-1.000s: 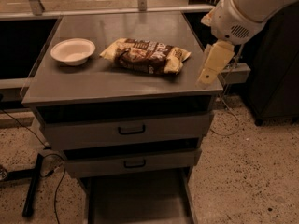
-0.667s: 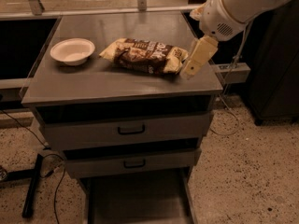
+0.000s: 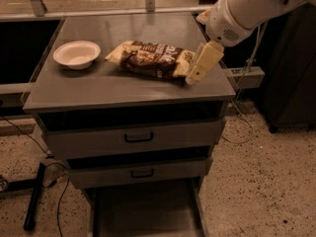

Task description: Place brown chip bag into bottom drawer

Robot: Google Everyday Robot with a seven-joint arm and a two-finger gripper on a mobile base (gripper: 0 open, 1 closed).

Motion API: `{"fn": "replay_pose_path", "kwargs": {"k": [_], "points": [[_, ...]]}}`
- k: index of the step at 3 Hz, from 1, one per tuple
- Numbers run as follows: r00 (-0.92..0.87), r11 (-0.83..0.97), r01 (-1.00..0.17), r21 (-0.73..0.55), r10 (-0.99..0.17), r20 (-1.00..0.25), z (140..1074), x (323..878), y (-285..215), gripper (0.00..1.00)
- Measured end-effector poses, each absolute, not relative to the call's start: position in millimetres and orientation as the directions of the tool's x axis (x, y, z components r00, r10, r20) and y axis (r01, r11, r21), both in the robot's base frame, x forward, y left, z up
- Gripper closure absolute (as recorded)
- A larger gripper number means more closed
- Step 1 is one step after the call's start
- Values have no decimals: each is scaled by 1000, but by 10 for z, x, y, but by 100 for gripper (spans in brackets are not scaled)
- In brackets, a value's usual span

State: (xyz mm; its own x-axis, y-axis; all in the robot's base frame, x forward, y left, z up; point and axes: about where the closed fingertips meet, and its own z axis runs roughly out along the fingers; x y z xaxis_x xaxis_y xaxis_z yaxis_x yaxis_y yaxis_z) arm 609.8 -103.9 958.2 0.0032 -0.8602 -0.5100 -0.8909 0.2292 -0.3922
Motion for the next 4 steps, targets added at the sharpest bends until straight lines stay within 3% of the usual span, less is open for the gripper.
{"fn": "replay_pose_path", "kwargs": {"k": [4], "points": [[13,290,-911,-292,-688,-725,8874,7032,-268,0]]}}
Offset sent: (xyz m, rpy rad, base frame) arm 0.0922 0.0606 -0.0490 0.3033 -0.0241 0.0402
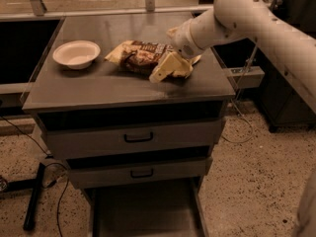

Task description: Place brown chip bag into bottom drawer

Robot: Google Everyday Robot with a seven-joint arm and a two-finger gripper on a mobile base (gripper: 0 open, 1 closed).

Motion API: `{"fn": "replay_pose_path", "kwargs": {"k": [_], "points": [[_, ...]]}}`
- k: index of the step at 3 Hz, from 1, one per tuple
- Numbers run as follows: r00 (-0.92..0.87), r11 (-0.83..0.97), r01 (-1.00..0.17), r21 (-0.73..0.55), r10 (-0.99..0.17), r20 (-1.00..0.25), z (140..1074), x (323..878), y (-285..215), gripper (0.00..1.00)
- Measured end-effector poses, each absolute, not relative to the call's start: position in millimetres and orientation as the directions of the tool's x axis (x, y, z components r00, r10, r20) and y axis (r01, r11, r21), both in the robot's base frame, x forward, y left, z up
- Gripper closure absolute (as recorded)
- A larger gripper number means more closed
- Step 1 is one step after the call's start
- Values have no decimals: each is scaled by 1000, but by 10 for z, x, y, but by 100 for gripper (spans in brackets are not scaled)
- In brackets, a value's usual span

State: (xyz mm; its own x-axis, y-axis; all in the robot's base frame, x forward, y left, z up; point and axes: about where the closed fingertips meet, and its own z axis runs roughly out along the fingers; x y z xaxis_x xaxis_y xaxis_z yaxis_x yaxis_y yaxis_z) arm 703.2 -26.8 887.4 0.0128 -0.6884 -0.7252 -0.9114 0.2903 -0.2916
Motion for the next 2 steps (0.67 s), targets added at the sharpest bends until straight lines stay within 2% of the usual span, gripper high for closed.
{"fn": "replay_pose_path", "kwargs": {"k": [2], "points": [[-24,295,-920,-257,-698,-716,8626,7215,-168,0]]}}
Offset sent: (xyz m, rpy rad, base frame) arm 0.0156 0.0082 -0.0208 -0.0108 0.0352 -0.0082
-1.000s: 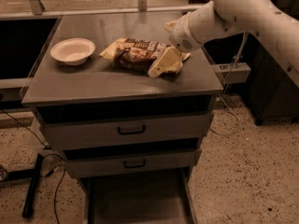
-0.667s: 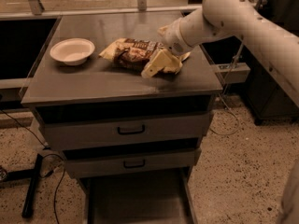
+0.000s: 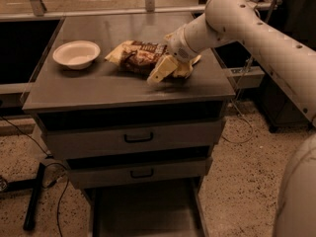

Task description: Place brown chip bag into bottom drawer

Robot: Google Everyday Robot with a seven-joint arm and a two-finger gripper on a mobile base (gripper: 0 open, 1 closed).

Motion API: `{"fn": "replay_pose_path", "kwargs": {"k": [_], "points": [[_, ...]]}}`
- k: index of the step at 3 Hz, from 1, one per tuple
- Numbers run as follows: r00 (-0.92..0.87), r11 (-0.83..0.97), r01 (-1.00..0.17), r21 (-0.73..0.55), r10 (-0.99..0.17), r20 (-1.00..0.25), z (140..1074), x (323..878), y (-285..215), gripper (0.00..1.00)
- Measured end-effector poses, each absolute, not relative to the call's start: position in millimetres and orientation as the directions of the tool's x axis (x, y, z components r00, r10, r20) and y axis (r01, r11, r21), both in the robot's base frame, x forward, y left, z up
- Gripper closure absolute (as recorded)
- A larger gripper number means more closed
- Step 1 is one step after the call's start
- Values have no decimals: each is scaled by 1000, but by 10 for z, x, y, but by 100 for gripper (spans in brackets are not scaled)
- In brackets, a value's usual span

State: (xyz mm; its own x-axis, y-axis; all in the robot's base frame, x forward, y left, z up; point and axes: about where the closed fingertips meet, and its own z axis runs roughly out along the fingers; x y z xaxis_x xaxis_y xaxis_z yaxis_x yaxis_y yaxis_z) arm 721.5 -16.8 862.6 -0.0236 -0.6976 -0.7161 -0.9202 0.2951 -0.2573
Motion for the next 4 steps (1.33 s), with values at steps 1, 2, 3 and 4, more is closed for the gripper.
{"fn": "replay_pose_path", "kwargs": {"k": [1,2,3,4], "points": [[-24,295,-920,-257,-698,-716,8626,7215,-167,18],[-24,295,-920,-257,-698,-716,8626,7215,-167,41],[-24,295,-920,-257,-698,-716,8626,7215,-167,64],[-24,295,-920,-257,-698,-716,8625,7215,-166,87]]}}
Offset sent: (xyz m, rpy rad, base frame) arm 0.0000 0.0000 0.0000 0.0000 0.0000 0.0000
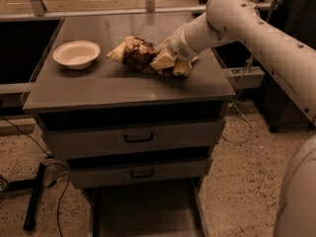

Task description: Place brown chip bag into bottom drawer

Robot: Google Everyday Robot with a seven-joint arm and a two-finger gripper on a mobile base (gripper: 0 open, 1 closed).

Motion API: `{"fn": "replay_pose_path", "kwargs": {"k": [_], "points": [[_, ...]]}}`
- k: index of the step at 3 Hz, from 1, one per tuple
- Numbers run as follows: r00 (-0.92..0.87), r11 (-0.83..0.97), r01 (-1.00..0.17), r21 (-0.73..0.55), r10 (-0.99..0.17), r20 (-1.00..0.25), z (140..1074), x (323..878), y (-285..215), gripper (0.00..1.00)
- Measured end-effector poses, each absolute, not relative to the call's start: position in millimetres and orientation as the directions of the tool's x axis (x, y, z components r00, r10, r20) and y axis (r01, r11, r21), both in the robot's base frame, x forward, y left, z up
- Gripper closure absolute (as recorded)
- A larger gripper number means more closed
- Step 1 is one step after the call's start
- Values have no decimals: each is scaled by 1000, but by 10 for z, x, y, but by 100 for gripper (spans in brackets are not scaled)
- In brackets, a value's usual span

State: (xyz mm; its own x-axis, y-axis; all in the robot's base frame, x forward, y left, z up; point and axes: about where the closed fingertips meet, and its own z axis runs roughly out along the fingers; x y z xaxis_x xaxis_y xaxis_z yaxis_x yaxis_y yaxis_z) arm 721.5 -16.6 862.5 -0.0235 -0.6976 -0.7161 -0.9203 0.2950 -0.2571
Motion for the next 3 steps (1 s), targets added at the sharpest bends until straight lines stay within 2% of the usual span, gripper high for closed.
{"fn": "replay_pose_path", "kwargs": {"k": [1,3], "points": [[-24,295,-920,-257,-698,-716,8624,7215,-165,100],[-7,274,-925,-262,-702,-712,8736,7081,-192,100]]}}
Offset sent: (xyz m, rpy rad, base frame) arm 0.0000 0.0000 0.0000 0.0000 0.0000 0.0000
